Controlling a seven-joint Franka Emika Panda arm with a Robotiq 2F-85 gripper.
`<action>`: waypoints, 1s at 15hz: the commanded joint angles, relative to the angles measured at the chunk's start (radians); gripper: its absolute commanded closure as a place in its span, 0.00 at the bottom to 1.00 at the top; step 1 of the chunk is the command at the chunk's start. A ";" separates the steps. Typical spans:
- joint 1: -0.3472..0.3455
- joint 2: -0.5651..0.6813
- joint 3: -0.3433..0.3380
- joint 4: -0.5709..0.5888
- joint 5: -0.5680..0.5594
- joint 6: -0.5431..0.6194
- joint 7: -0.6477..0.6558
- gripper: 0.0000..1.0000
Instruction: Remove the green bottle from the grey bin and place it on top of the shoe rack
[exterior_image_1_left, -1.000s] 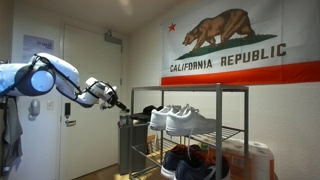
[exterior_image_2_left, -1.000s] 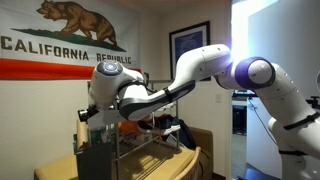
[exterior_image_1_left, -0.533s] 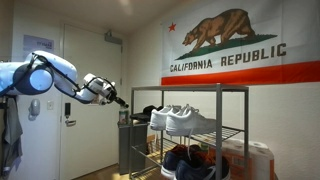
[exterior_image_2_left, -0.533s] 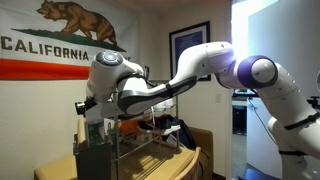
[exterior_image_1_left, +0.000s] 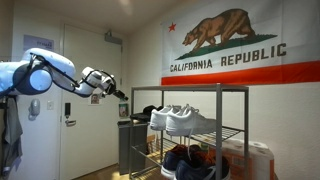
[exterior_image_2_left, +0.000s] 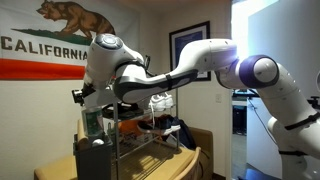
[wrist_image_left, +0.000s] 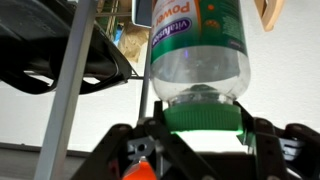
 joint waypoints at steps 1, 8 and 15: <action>0.004 -0.002 0.017 0.051 0.027 -0.042 -0.071 0.59; -0.007 -0.017 0.047 0.116 0.088 -0.045 -0.169 0.59; 0.031 0.010 0.054 0.305 0.093 -0.158 -0.287 0.59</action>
